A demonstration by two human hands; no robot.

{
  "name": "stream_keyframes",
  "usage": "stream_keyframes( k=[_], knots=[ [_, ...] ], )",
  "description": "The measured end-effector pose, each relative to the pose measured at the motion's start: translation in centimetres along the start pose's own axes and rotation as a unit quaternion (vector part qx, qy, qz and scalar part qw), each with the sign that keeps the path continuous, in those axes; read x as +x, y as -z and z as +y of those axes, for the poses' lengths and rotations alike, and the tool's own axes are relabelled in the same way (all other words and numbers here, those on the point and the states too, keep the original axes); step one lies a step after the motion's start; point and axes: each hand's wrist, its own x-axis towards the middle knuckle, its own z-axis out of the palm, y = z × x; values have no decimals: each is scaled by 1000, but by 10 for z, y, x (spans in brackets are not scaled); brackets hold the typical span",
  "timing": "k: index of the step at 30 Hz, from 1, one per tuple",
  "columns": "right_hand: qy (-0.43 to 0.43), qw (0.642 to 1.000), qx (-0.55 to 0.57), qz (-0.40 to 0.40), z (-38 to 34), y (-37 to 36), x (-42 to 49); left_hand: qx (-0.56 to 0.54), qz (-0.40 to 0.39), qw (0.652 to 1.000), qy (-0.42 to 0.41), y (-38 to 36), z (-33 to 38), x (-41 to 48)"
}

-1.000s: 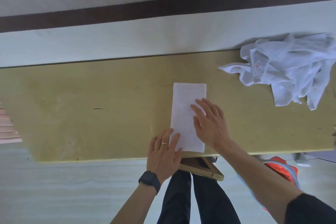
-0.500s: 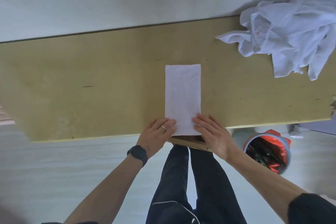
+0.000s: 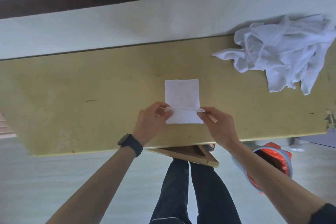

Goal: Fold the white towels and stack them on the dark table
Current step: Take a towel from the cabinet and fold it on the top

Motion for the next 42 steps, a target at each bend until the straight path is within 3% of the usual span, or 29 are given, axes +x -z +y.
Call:
stream_keyframes(
  k=[10,17,22,26,35,38,42],
  knots=[
    [-81,995,28,44,-29,-7,90,-48,66,995,62,-6,19,85],
    [-119,992,-6,40,-26,-13,105,17,66,994,90,-14,17,100],
    [-120,990,-62,44,-26,-18,108,50,79,992,80,-16,16,102],
    [-127,986,-96,53,-28,-23,109,128,115,985,17,-14,13,109],
    [-152,972,-164,73,-39,-24,116,194,102,976,-11,-17,14,122],
    [-99,972,-189,102,-36,-27,113,237,104,963,-74,-19,11,119],
    [87,943,-280,157,-19,-42,94,308,127,917,-221,-26,-3,107]
  ],
)
